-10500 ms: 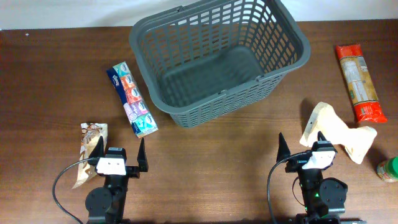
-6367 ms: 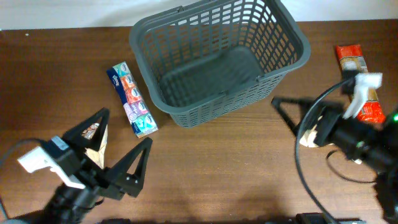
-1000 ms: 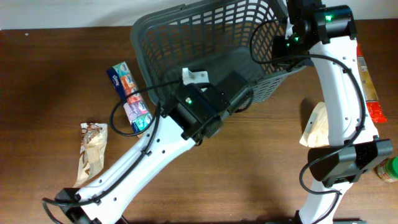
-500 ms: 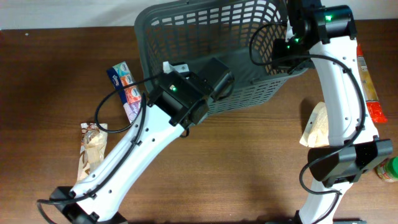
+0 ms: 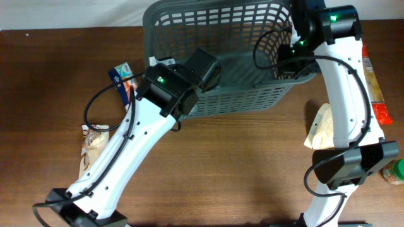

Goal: Pack container

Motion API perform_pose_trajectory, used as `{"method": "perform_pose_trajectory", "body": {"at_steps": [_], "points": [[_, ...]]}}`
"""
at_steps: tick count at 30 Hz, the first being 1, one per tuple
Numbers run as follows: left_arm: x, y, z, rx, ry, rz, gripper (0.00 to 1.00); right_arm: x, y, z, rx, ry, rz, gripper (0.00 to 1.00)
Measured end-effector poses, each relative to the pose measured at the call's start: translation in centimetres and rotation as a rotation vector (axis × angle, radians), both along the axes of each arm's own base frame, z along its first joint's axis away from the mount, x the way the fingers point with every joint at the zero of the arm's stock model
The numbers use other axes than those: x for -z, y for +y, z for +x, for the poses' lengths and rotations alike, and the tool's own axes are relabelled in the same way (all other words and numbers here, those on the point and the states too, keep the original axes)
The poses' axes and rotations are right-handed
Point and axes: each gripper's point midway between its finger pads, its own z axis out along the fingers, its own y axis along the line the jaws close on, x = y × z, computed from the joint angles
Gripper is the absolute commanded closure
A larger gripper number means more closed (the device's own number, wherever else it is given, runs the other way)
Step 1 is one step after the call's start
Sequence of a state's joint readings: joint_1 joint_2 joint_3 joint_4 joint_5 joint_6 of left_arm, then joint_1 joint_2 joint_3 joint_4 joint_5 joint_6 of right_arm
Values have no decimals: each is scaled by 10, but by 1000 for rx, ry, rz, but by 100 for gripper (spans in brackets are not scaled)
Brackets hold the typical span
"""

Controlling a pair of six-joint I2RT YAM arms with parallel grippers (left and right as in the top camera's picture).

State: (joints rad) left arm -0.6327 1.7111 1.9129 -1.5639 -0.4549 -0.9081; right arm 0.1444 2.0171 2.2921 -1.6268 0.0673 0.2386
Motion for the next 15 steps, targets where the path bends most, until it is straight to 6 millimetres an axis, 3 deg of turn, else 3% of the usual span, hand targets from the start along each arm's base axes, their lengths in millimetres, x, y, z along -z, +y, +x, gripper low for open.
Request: {"method": "perform_pose_trajectory", "body": {"at_steps": [15], "points": [[-2,12,5,-23,-11,23,98,2,0,-7,0,29,1,96]]}}
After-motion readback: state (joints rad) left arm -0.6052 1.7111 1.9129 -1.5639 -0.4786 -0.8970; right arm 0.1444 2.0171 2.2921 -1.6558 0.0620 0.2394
